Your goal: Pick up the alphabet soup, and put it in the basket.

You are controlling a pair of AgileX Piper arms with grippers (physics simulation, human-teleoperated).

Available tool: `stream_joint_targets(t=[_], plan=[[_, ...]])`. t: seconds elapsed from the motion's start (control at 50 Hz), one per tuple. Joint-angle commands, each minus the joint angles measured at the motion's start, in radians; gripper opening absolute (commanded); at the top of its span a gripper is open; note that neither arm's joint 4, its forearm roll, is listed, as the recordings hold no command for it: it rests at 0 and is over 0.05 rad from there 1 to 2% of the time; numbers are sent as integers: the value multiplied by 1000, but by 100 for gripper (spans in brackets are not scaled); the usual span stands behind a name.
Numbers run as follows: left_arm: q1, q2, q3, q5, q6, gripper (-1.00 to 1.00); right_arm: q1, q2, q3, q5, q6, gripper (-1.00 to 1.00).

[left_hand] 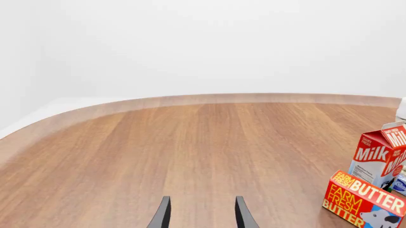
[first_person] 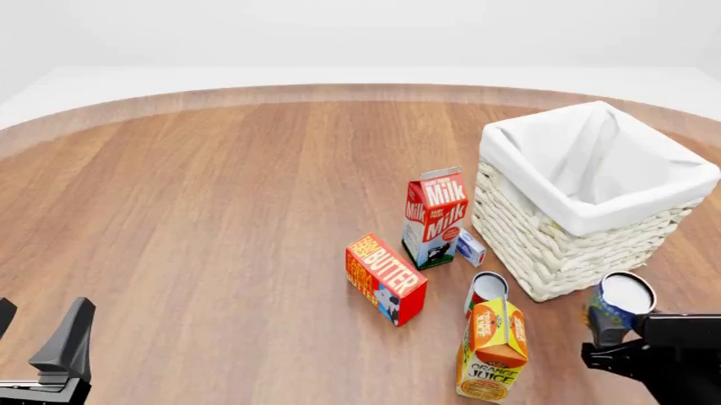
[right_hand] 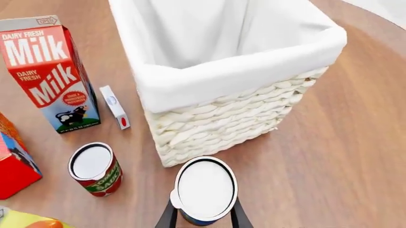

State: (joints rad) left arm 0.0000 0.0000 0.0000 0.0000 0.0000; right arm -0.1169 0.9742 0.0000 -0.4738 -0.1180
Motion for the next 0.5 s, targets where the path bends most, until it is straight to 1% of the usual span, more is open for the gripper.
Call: stream_joint_targets(t=[0.02,0.16,0.22,0.44,0.5], plan=[[0,0,0,0,0,100,4,-157,-1,123,4,-100],[0,0,0,0,0,100,-5,-254,-18,206,-16,-100],[0,0,0,0,0,100,-3,-285,-31,243,-18,-100],[0,0,0,0,0,100,5,-359,-58,321,-20,-100],[0,0,0,0,0,100,-5,-410,-76,368,-24,-100]])
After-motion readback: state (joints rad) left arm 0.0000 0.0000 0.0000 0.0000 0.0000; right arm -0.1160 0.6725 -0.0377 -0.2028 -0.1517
